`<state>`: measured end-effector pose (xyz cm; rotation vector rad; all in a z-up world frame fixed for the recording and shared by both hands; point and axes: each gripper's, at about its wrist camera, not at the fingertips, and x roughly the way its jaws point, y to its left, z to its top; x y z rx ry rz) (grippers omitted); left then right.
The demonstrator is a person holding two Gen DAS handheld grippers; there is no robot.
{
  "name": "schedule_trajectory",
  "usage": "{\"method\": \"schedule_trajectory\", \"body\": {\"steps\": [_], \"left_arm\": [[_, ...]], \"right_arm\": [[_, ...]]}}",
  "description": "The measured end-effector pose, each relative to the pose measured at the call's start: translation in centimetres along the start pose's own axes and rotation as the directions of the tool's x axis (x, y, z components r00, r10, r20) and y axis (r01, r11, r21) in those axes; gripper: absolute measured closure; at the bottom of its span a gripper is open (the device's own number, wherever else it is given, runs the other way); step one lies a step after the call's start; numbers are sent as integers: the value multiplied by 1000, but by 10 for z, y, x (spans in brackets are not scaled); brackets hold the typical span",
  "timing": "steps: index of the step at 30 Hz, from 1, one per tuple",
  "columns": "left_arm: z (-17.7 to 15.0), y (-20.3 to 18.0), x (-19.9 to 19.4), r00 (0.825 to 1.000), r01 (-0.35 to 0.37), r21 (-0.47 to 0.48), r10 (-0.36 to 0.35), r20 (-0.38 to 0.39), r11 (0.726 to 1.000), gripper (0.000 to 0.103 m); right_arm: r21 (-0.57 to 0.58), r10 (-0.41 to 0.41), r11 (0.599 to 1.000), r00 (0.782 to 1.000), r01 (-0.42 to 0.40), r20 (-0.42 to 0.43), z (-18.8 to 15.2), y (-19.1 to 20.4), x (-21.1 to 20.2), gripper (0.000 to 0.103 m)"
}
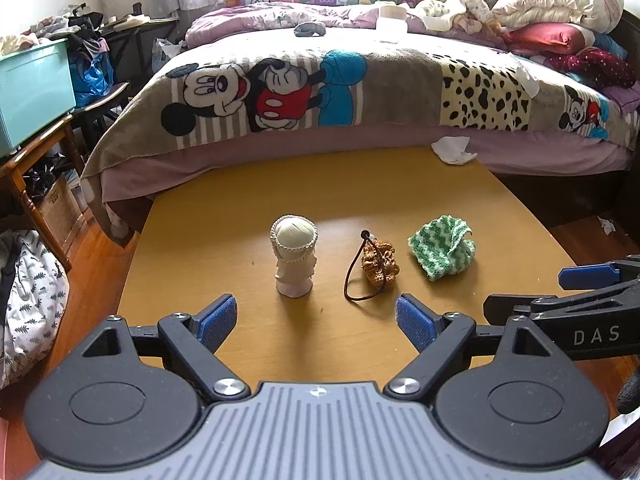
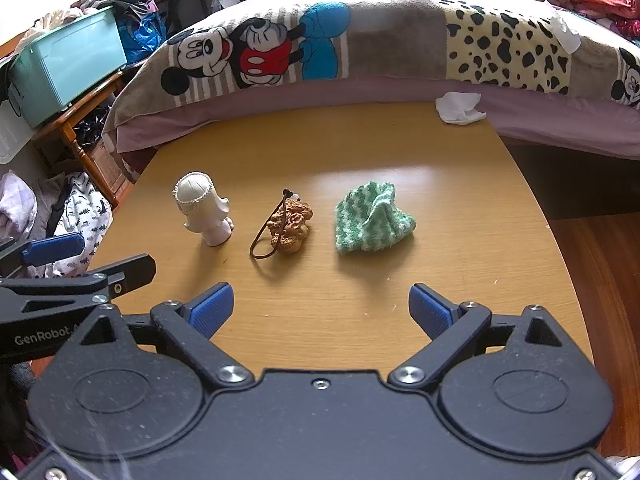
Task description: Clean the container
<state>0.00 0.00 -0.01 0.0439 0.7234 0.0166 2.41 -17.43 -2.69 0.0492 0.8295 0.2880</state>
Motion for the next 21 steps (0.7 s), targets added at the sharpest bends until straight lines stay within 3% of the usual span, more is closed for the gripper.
{"method": "schedule_trajectory", "body": {"steps": [21], "left_arm": [[-1,-3,1,1000,1,-5,-1,-8,1000,16]], "right_arm": [[-2,-3,1000,1000,3,-2,0,0,1,8]]}}
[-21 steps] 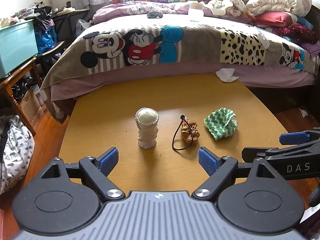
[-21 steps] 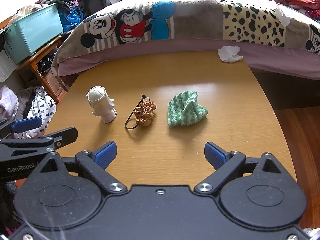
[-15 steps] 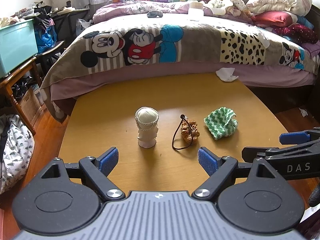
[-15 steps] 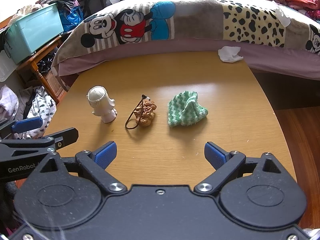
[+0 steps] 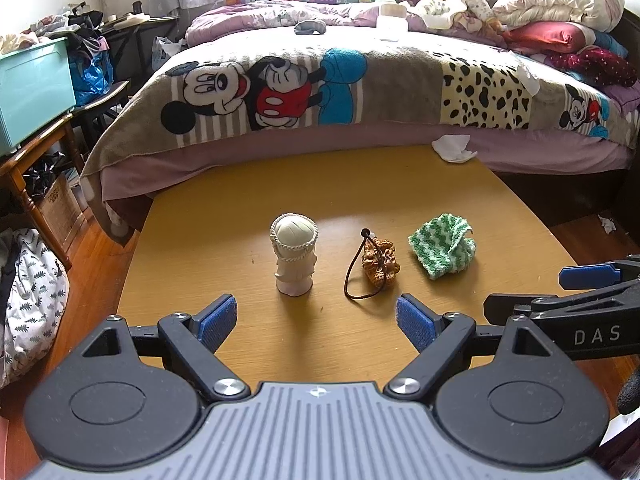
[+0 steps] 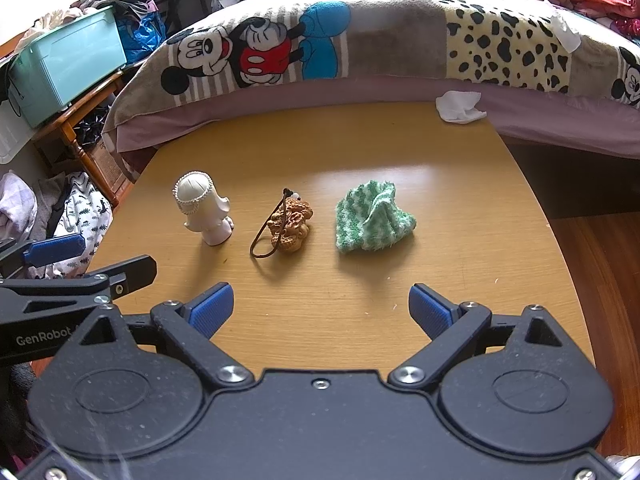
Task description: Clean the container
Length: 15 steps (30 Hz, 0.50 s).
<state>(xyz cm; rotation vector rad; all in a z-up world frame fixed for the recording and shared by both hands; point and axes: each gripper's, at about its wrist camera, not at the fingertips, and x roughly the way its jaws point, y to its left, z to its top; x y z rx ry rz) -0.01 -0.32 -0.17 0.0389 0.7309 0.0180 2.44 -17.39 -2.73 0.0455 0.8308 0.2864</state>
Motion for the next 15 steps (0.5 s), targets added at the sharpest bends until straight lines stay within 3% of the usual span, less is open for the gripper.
{"method": "schedule_trajectory", "body": {"steps": [15], "left_arm": [[0,3,1,1000,4,-1,-4,-3,1000,16]], "right_arm": [[2,1,1000,1000,-1,-2,0,0,0,8]]}}
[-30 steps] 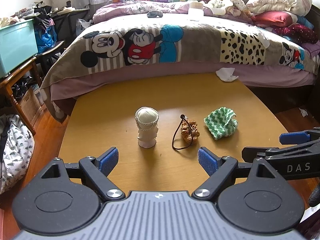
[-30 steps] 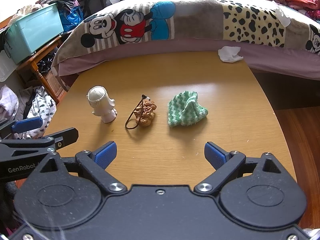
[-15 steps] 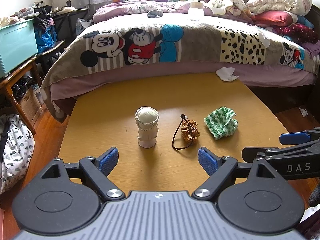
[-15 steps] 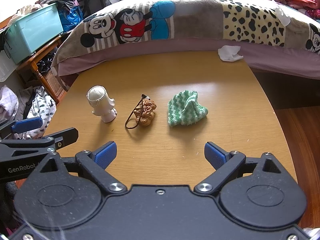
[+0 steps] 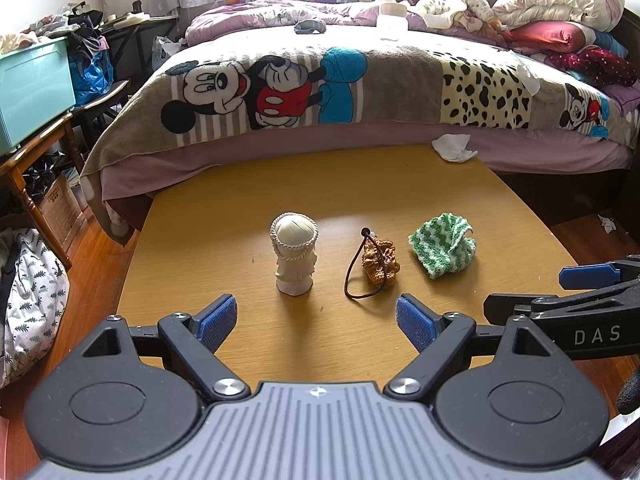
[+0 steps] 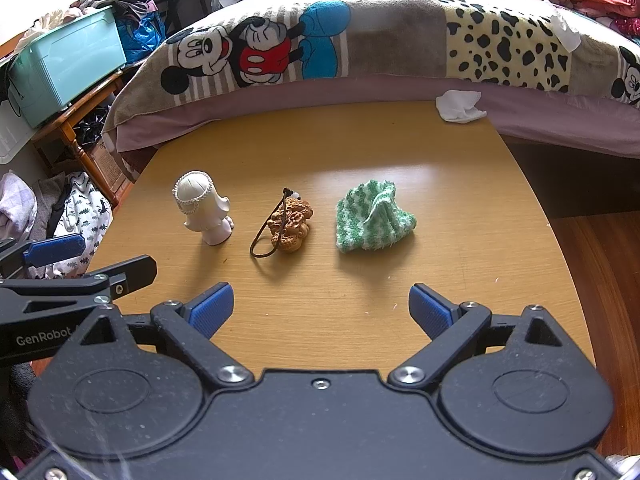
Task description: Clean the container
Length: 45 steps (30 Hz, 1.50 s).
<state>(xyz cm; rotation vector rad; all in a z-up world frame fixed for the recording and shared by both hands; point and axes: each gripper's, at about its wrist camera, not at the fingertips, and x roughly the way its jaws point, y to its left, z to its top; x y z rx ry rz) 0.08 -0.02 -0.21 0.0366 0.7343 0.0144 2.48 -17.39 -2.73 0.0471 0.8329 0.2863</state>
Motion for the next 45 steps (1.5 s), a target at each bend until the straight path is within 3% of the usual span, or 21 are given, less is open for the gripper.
{"method": "schedule_trajectory", "body": {"steps": [36,45], "left_arm": [[-1,2,3,1000,1,3,-1,-10,1000,16],[-4,11,9,999,37,-14,-37,8,999,16]], "right_arm": [[-14,-8,1000,1000,8,9,0,1,-2,8],[13,62,998,997,-63,55,2,-14,-3,8]]}}
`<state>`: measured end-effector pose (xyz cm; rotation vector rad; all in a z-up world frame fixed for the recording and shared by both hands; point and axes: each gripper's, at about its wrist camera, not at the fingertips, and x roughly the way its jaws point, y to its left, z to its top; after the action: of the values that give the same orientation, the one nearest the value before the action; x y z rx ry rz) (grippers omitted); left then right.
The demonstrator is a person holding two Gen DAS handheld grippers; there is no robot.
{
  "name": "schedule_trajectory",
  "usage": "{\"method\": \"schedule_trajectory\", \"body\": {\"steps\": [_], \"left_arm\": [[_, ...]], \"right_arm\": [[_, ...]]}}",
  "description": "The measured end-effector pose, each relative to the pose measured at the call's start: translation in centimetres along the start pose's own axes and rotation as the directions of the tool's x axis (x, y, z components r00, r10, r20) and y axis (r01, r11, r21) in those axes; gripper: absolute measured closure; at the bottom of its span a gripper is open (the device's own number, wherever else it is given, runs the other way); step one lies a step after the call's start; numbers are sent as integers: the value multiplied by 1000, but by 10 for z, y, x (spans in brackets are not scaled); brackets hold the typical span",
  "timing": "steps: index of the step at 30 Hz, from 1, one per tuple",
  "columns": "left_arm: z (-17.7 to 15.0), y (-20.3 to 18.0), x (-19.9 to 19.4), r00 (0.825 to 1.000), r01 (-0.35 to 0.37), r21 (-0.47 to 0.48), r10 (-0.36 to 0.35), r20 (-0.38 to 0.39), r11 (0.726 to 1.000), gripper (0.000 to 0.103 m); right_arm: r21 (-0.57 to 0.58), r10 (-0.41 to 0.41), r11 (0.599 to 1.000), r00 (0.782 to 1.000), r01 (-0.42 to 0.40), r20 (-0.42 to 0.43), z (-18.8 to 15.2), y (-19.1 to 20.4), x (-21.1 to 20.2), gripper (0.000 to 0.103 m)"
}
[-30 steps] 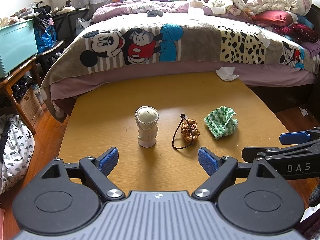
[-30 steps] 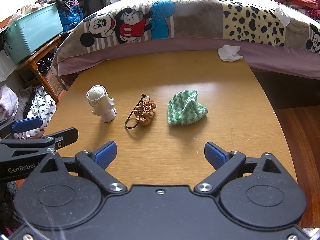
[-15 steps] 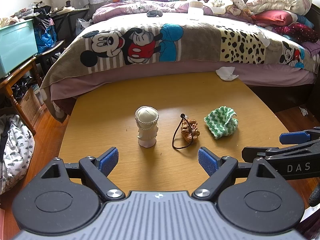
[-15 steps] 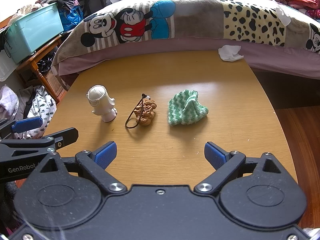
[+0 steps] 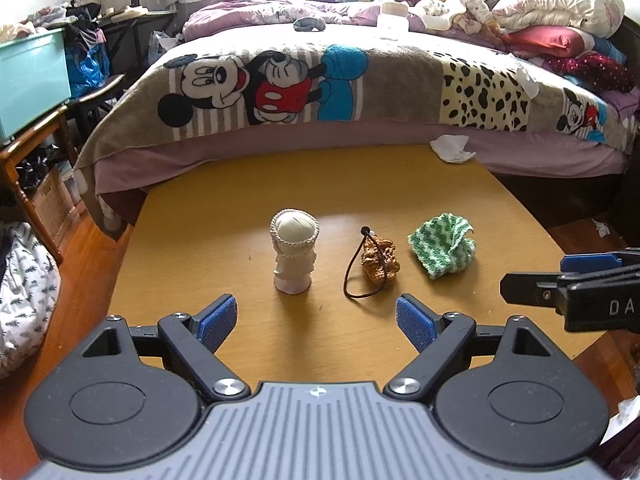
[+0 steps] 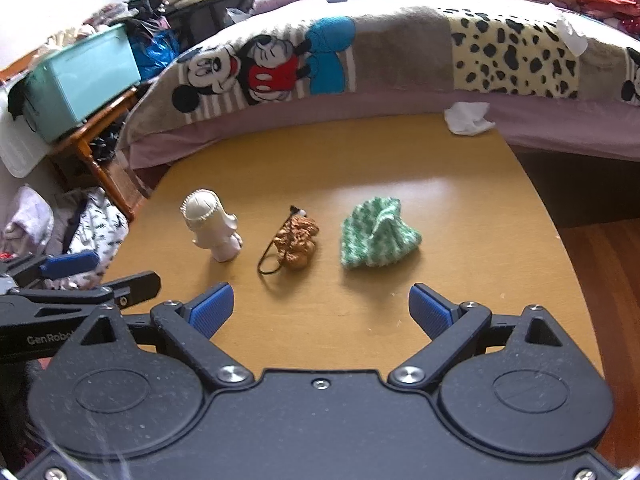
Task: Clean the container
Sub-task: 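Move the right tool to the green-and-white knitted cloth and close on it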
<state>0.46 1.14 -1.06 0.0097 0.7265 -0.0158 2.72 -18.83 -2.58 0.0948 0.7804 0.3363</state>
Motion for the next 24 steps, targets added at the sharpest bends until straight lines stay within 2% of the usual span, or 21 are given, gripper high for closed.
{"method": "schedule_trajectory", "body": {"steps": [3,6,7,8,9,13,18,22,24], "left_arm": [[-1,0,2,1000,12,21,-13,16,1000,16],[3,2,5,1000,23,49,-23,13,999,16],[5,3,6,1000,26,56,-27,11,998,13],[7,3,6,999,30,64,-31,9,998,2],[9,4,7,999,35,70,-36,6,997,0],[19,8,12,995,101,74,-99,-33,992,0],[28,13,23,995,86,110,-81,-53,990,0],[32,11,37,990,121,128,-111,-81,984,0],[32,4,46,987,144,170,-129,-101,975,0]], "right_arm": [[3,8,1000,1000,-8,15,2,-4,1,8],[-55,13,998,999,-11,38,7,-2,1,3],[-70,16,997,999,-13,35,9,-2,2,3],[-77,20,997,999,-18,26,11,-2,3,3],[-82,25,996,1000,-23,16,13,-3,5,3],[-100,47,994,999,-48,-18,25,-7,14,1],[-140,66,987,996,-74,-59,42,-12,27,1],[-154,57,985,991,-76,-124,56,-22,46,1],[-153,57,985,989,-78,-137,61,-29,53,1]]}}
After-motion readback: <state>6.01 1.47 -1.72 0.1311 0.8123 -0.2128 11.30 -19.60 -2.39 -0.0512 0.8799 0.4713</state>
